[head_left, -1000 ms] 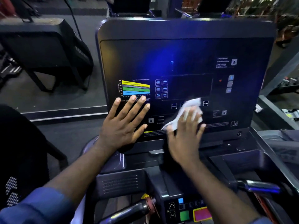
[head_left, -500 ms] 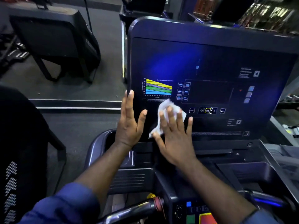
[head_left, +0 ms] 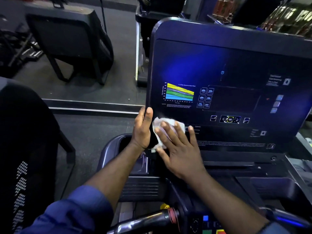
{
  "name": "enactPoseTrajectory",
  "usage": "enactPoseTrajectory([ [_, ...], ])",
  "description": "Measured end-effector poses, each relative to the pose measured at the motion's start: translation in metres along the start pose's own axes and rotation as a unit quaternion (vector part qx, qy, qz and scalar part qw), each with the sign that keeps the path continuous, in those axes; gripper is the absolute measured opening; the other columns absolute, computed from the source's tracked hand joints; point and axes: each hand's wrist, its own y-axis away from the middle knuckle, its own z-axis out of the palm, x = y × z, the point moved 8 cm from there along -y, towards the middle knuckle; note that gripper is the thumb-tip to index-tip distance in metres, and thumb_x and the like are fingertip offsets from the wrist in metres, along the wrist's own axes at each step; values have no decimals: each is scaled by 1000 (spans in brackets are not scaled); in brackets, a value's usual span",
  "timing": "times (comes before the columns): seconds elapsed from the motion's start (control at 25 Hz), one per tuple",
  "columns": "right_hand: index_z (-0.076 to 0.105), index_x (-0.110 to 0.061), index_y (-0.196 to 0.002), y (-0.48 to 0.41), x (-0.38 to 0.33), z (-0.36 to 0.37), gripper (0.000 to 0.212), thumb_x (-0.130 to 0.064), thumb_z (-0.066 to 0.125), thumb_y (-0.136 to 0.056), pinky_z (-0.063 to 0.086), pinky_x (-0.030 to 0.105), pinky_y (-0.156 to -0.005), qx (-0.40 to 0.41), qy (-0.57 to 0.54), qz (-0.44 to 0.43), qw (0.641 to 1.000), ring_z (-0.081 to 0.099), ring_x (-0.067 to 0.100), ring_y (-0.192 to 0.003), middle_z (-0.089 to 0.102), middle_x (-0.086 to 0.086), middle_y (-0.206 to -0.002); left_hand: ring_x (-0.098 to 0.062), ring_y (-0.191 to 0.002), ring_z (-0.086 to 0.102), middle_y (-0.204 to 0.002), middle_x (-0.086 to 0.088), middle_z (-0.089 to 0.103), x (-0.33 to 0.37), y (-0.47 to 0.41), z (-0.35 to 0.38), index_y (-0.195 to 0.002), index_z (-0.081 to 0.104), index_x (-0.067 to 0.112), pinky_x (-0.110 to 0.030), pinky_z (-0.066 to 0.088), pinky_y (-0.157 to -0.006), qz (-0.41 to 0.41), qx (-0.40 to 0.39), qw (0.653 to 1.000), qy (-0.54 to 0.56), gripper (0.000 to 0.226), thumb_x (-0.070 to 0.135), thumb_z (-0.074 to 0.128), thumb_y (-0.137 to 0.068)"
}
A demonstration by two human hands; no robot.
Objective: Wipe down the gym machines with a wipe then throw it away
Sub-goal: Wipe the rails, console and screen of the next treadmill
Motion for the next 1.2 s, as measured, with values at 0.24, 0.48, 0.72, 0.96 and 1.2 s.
enactPoseTrajectory([
  [0.24, 3, -30, -167, -54, 32, -38, 79, -64, 35, -103, -7, 58, -126, 57, -53, 153, 985, -7, 23, -161, -12, -6, -174, -45, -135, 54, -137, -31, 60, 3, 1, -2, -133, 53, -11, -71, 33, -115, -11, 3, 1000, 10, 84, 68, 45, -103],
  [0.48, 5, -41, -165, 25, -9, 21, 75, -57, 44, -103, 9, 60, -127, 16, -34, 84, 996, 19, 21, -159, -4, -15, -174, -56, -138, 48, -141, -35, 57, 11, 5, 15, -141, 56, 0, -68, 34, -119, -118, -77, 985, 96, 87, 74, 60, -94],
  [0.72, -6, -24, -167, 10, 85, -10, 85, -66, 29, -102, 1, 67, -125, 38, -130, 332, 934, -10, 27, -161, -15, 2, -174, -27, -120, 69, -124, -7, 75, 67, -48, 24, -128, 66, 14, -46, 50, -110, -32, -34, 997, 68, 56, 61, 60, -99],
  [0.96, -3, -40, -166, -92, 56, -66, 74, -65, 31, -106, -10, 59, -125, 55, -46, 120, 990, -11, 14, -160, -12, -14, -173, -26, -143, 53, -150, -4, 61, 119, -94, 34, -146, 61, 23, -54, 36, -123, -32, -64, 995, 71, 90, 89, 56, -85],
  [1.2, -3, -29, -167, -180, 21, -110, 66, -43, 25, -110, -7, 59, -127, 88, -9, 53, 995, -12, 16, -160, -13, -8, -174, -19, -115, 71, -115, 2, 78, 146, -108, 33, -115, 75, 24, -52, 50, -109, 49, 39, 998, 30, 64, 76, 47, -91],
])
